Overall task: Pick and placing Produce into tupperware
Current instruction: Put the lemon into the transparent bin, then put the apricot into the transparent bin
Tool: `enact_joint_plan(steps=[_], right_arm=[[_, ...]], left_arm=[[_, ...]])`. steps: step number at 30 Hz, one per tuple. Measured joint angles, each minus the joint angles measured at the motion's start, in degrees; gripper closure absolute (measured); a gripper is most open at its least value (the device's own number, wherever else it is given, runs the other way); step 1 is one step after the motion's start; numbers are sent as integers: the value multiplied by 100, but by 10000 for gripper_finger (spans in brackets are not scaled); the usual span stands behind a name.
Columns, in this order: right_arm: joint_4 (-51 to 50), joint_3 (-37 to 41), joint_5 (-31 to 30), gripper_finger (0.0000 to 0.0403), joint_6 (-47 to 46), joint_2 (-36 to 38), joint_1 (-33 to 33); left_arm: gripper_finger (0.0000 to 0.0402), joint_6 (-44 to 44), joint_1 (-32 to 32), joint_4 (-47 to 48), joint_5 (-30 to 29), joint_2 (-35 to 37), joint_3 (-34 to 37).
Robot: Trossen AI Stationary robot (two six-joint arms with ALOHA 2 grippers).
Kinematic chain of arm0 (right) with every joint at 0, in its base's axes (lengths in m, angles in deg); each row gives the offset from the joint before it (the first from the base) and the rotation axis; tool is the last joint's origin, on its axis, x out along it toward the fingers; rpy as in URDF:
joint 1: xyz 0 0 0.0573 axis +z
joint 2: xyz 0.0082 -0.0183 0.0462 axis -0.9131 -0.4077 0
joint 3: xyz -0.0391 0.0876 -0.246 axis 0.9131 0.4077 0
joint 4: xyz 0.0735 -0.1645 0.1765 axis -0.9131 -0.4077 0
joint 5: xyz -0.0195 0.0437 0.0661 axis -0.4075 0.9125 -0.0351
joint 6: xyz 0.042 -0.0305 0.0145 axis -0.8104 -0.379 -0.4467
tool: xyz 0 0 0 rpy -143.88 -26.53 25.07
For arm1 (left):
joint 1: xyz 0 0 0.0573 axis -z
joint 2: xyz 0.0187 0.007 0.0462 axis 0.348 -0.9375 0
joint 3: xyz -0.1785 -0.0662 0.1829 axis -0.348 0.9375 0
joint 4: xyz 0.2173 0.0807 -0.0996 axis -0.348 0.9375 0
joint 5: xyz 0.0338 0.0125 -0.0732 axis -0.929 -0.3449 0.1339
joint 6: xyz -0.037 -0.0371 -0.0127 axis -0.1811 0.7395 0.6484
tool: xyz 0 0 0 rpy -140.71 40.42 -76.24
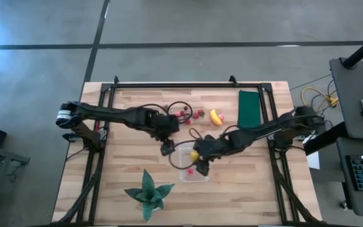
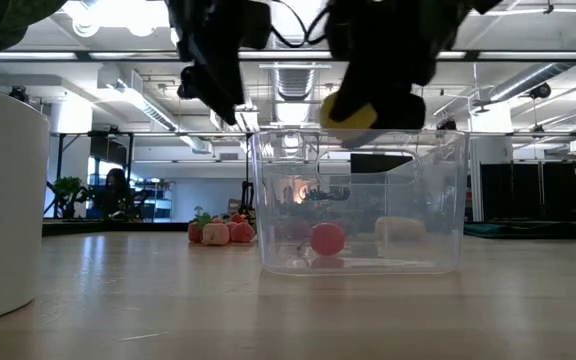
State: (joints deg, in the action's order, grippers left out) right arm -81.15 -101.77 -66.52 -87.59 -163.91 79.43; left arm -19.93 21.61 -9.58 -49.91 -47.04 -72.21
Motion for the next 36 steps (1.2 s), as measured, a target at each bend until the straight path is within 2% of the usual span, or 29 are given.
enact_joint_plan(steps=[4,7,12,17,21,23,27,31,36], right_arm=[[-500,-572,-256,150,-65,-296,-69],[-1053,-901,-665,118,-266,-366,-69],[-1983,-1372,-1353,79,-800,-305,-58],[-2681,-1542,-2319,68,-1626,108,-84],[-3493,-1540,-3030,70,-2295,552,-93],[-3994,-1520,-3215,73,-2627,773,-87],[-4588,-1493,-3310,75,-3093,1147,-77],[-4804,-1441,-3330,75,-3096,1429,-76],[-4952,-1236,-3602,75,-2818,1622,-90]], left_arm=[[162,-231,10,123,-527,272,169],[162,-443,10,-150,-748,644,503],[162,-495,-66,-777,-728,1348,1327],[162,-557,-228,-1444,-469,1886,2246],[162,-1550,-300,-2265,-441,2076,3069],[162,-1976,-351,-2740,-423,2061,3451],[162,-2083,-639,-3337,-335,1829,3929],[162,-2119,-984,-3514,-244,1496,4021],[162,-2153,-1417,-3622,193,988,3941]])
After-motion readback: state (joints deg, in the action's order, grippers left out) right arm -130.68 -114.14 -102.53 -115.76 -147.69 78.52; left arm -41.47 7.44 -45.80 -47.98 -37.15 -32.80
